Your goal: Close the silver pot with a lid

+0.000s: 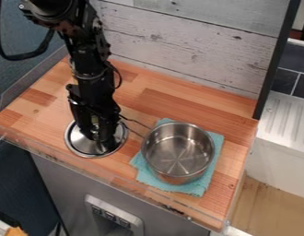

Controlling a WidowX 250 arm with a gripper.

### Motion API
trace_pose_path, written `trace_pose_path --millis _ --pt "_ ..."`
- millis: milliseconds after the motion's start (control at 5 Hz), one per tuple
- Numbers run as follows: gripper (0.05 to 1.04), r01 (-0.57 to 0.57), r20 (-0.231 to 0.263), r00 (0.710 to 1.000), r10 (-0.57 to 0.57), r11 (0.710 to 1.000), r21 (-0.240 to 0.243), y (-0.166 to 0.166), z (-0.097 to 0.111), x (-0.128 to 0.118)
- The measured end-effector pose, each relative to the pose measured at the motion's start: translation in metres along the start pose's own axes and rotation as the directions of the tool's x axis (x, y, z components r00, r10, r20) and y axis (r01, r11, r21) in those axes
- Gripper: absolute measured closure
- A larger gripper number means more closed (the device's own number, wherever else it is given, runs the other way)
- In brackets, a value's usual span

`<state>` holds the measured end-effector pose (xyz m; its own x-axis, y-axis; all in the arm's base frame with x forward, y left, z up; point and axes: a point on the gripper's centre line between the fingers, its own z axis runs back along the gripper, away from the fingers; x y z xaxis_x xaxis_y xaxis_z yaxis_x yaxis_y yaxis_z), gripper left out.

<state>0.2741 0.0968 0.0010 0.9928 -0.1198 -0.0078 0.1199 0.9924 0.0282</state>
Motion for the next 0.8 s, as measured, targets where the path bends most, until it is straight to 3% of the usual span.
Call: trace_pose_path --millis 200,400,800 --pt "0.551 -0.008 0.002 1.000 0.008 1.000 0.019 0.003 0.000 0.000" --pt "0.785 0.000 -0.022 1.000 0.001 0.999 0.045 0.007 0.000 -0.003" --pt "0.802 -0.073 -0.073 0.994 0.080 0.992 0.099 0.040 0.006 -0.024"
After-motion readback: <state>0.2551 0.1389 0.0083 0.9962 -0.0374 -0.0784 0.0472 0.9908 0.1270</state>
